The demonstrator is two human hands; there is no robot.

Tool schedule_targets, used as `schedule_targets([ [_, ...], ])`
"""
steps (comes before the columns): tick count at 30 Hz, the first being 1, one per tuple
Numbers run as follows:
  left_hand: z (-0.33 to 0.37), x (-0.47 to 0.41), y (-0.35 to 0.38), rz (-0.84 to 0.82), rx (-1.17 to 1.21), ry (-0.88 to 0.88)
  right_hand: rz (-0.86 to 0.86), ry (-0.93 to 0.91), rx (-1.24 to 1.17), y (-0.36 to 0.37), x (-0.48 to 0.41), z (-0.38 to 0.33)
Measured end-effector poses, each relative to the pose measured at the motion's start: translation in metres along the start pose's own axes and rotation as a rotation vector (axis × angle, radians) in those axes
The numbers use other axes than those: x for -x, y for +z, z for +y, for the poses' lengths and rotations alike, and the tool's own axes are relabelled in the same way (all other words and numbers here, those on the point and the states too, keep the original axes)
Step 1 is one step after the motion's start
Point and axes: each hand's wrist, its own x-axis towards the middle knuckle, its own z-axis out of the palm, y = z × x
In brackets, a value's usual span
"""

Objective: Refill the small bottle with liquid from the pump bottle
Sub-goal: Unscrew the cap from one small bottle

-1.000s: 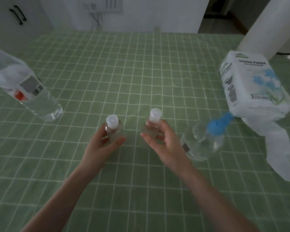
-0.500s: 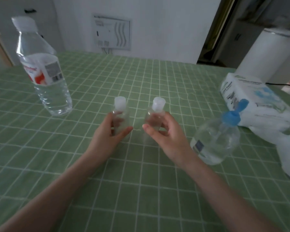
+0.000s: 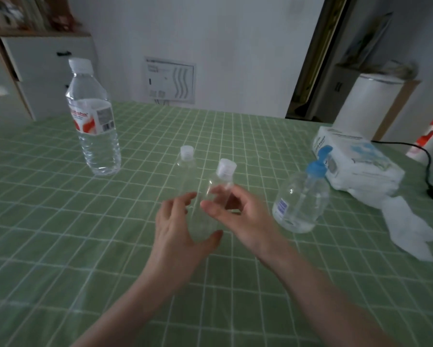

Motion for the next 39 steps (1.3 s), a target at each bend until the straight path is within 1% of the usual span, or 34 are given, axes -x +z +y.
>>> schedule_targets([
  [3,0.009,0.0,0.003,-0.051,0.083,0.09,-0.028,-0.022,-0.016,0.005,0.009,-0.004],
  [6,0.01,0.003,0.004,-0.122,0.184,0.147,-0.035,-0.036,0.05,0.003,0.016,-0.007],
  [7,0.01,0.004,0.004,-0.142,0.174,0.161,-0.031,-0.031,0.093,0.001,0.017,-0.009],
  [9,0.005,0.007,0.004,-0.155,0.082,0.175,0.012,-0.041,0.171,-0.006,0.017,-0.015],
  [11,-0.001,0.009,0.003,-0.118,-0.055,0.198,0.092,-0.098,0.247,-0.013,0.015,-0.02],
  [13,-0.003,0.009,0.0,-0.095,-0.126,0.223,0.127,-0.146,0.311,-0.019,0.011,-0.023],
  [16,-0.001,0.008,-0.003,-0.15,-0.137,0.24,0.05,-0.147,0.327,-0.023,0.008,-0.022],
  [20,-0.003,0.005,-0.007,-0.274,0.02,0.128,-0.082,-0.157,0.312,-0.028,0.011,-0.018],
  [24,-0.006,0.007,-0.012,-0.317,-0.007,0.15,-0.257,-0.114,0.26,-0.043,0.013,-0.019],
  [26,-0.007,0.006,-0.011,-0.304,-0.015,0.157,-0.263,-0.104,0.265,-0.043,0.011,-0.019],
  [30,-0.008,0.005,-0.01,-0.268,-0.015,0.177,-0.191,-0.137,0.346,-0.036,0.006,-0.02],
  [34,-0.011,0.003,-0.012,-0.268,-0.025,0.18,-0.232,-0.118,0.309,-0.039,0.004,-0.02],
  [39,-0.014,0.002,-0.017,-0.238,-0.05,0.195,-0.216,-0.11,0.326,-0.034,0.004,-0.023],
])
